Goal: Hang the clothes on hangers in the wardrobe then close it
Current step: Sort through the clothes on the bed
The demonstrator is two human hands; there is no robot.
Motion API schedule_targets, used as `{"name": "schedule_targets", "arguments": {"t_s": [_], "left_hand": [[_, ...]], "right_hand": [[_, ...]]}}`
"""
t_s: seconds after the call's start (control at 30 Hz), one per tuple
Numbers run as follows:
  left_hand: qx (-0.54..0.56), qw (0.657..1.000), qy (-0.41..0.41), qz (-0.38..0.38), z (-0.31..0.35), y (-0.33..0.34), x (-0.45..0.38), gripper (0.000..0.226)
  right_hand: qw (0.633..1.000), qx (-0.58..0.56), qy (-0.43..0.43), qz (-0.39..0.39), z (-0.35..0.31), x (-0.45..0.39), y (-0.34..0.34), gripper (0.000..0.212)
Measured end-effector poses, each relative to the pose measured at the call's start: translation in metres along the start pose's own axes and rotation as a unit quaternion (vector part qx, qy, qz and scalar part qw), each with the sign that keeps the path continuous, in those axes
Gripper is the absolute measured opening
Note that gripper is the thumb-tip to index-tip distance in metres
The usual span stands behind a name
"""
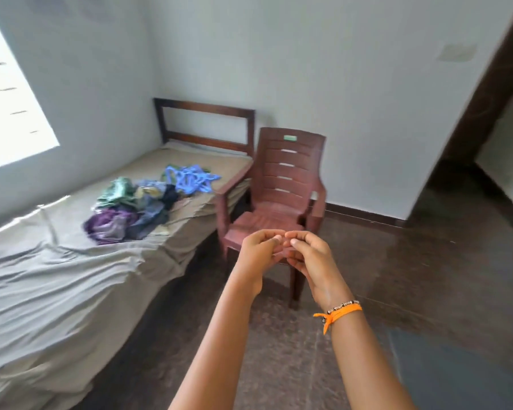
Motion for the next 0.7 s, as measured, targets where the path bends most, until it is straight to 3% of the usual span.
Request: {"name": "schedule_targets", "arguments": {"t_s": [0.37, 0.7], "left_hand": [[0.037, 0.982, -0.032, 0.184, 0.004, -0.215, -0.141, 0.019], [0.025, 0.957, -0.060, 0.282, 0.023, -0.335, -0.313, 0.017]], "right_hand": [[0.982, 0.019, 0.062, -0.179, 0.060, -0.182, 0.217, 0.021], [0.961, 0.055, 0.112, -0.248, 0.078, -0.378, 0.336, 0.023]]}}
Point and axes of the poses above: each hand's wrist, its own x-axis away from the middle knuckle, its own y-axis out of the palm, z = x × y, the point moved 9 cm from there along -x, towards the middle knuckle, and after that the axes turned 1 degree about -z, right-handed, at the moved point
